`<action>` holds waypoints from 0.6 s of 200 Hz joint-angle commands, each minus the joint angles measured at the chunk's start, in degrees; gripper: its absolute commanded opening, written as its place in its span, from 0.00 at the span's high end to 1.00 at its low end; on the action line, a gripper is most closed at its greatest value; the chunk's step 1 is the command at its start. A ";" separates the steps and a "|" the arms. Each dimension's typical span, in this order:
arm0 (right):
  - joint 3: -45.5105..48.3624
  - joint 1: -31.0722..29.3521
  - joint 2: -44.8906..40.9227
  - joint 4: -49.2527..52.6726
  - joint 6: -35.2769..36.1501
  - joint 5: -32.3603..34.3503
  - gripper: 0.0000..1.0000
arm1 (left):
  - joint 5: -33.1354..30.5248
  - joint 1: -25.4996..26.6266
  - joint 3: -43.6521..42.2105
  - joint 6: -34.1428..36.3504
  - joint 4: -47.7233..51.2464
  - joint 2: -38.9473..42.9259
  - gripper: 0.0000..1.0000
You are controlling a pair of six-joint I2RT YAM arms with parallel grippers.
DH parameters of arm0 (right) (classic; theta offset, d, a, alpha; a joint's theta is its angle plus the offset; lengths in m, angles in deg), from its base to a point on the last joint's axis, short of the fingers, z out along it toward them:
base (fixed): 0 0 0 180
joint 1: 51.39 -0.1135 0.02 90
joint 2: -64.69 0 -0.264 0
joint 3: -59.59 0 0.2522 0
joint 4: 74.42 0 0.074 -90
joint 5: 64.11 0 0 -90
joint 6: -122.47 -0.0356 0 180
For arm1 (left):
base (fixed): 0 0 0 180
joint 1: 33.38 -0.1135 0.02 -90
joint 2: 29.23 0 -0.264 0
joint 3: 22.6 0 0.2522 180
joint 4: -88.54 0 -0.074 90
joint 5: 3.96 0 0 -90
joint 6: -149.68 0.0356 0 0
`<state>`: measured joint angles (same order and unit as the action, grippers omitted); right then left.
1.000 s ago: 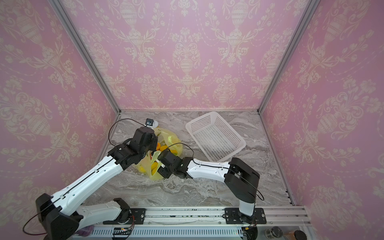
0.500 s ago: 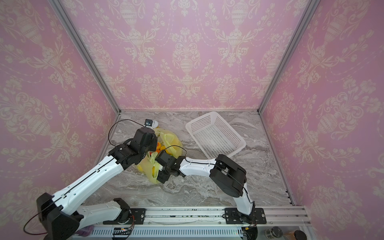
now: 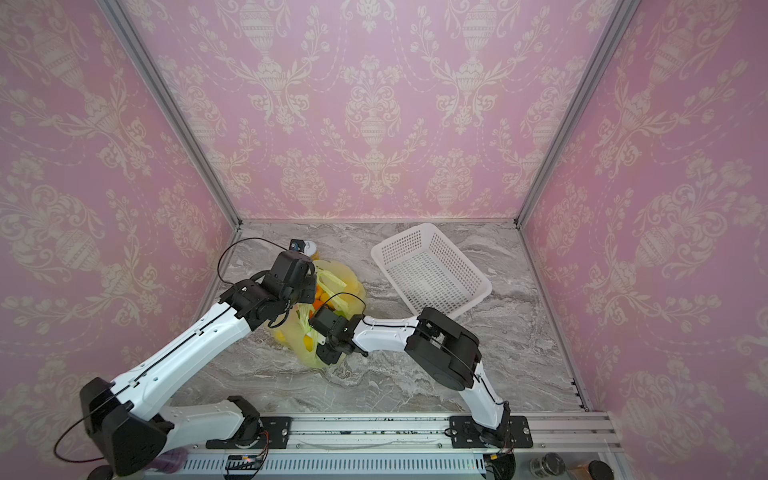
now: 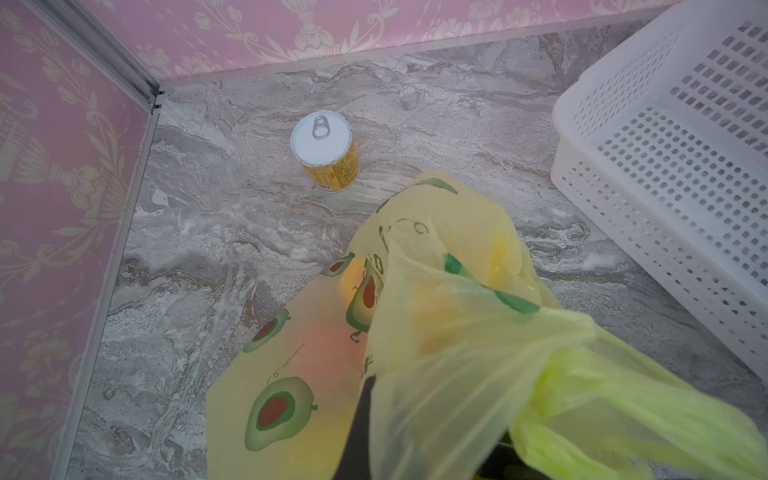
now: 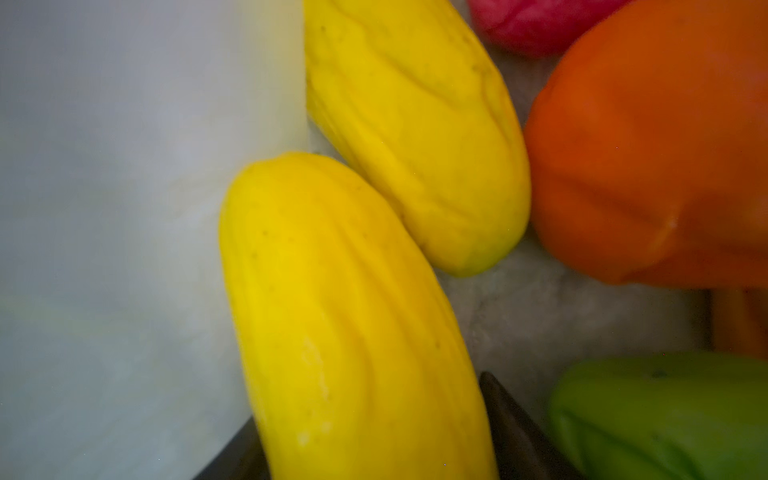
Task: Untie the knot of the plastic bag and take out the fruit
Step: 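Grasp the long yellow fruit inside the bag with the right gripper, then lift the yellow fruit out of the bag toward the white basket with the right gripper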
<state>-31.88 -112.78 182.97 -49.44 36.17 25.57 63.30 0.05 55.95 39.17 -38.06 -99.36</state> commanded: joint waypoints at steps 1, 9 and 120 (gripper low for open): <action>1.72 -1.39 -3.15 -1.38 -1.08 0.53 0.52 | -0.78 -0.47 -4.07 -0.27 -1.96 4.24 1.00; 2.76 -1.99 -4.85 -2.69 -1.57 0.67 0.55 | -3.15 -0.47 -6.71 -0.38 -4.13 6.17 1.00; 28.42 -4.53 -37.26 -16.67 -7.69 8.00 0.85 | -5.53 -0.65 -13.73 -0.93 -11.09 13.02 1.00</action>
<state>-6.97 -117.28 151.10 -62.95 31.10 29.22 60.00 0.05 43.32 39.17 -48.16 -87.62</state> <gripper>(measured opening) 0.388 0.041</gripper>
